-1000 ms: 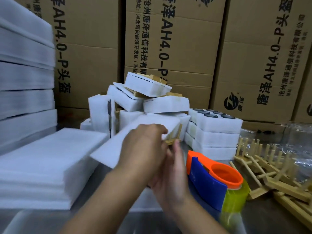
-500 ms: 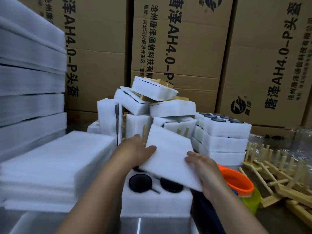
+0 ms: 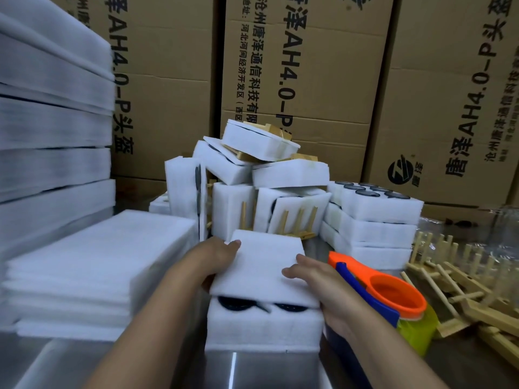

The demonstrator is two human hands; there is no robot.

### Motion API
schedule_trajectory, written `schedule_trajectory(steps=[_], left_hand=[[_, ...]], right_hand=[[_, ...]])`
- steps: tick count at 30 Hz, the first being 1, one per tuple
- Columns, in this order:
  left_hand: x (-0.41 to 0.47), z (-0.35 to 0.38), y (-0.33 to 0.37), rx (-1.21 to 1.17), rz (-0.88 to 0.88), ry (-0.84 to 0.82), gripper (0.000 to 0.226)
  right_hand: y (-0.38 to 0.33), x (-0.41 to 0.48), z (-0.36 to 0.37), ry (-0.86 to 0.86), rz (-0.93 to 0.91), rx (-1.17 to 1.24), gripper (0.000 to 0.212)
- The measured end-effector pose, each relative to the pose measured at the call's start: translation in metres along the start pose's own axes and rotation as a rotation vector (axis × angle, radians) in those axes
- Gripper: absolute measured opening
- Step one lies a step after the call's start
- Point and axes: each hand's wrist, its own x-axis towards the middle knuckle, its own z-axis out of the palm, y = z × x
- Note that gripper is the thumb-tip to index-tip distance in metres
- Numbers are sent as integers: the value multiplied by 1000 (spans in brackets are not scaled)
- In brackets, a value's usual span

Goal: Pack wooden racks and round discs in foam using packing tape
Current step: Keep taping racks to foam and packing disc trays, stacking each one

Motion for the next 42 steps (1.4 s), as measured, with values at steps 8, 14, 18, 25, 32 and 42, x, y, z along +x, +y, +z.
schedule_trajectory(steps=[8, 14, 18, 25, 32, 42], left_hand=[[-3, -2, 3, 103, 28, -18, 25], [-17, -6, 10, 136, 31, -115, 27], [-27, -13, 13, 113, 38, -86, 22], [-34, -11, 17, 483, 123, 225, 22], [-29, 25, 30, 340, 674, 172, 55], [-7, 49, 18, 391, 571, -101, 62]], right_hand=[[-7, -5, -5, -46, 33, -131, 70], [-14, -12, -12, -12, -21, -408, 65], [-16, -13, -18, 16, -69, -496, 63], [-16, -16, -15, -21, -51, -549, 61], [-18, -18, -12, -17, -78, -642, 63], [-48, -23, -46, 295, -527, -296, 33]])
